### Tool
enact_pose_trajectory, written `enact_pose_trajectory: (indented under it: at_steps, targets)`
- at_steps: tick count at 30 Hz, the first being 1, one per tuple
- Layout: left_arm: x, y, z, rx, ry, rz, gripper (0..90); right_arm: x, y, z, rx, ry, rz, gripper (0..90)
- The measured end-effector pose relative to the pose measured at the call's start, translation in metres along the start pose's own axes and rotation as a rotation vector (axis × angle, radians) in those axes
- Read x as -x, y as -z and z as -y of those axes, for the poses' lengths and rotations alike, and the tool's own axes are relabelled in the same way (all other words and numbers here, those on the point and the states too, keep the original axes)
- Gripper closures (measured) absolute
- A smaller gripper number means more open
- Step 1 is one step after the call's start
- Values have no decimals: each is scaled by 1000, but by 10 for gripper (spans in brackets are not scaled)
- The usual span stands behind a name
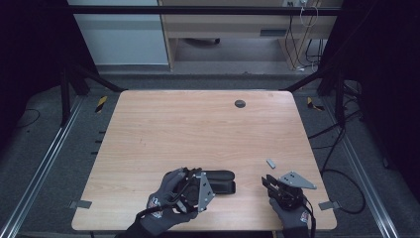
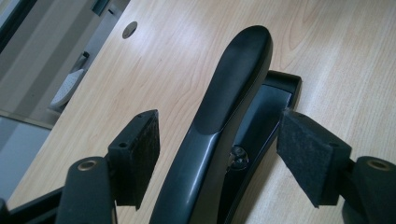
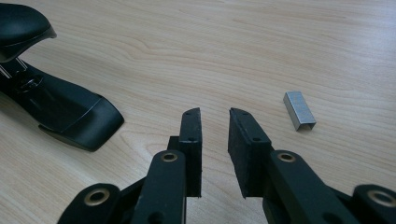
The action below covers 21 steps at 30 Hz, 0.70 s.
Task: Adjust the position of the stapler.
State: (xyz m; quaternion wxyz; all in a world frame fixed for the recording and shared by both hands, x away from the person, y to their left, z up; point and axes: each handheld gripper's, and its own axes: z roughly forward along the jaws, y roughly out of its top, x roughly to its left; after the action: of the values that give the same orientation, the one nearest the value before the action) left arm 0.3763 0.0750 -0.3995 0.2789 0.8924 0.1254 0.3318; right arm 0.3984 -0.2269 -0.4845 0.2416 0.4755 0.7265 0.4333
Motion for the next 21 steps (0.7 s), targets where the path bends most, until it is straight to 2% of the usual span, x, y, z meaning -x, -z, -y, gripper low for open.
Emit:
enact_pose_trajectory:
  at_steps: [7,17,21]
  targets:
    - [5,-7,-8,-18,-46,-16,297,0,-1,0,-1,5,2,759]
    - [15,-18,-12,-56,-111,-35,306,0,-1,1,-4,-2,-2,767]
    - [17,-23,-13,-63,-121,-31,313,-1,-1,0,0,-10,-4,772]
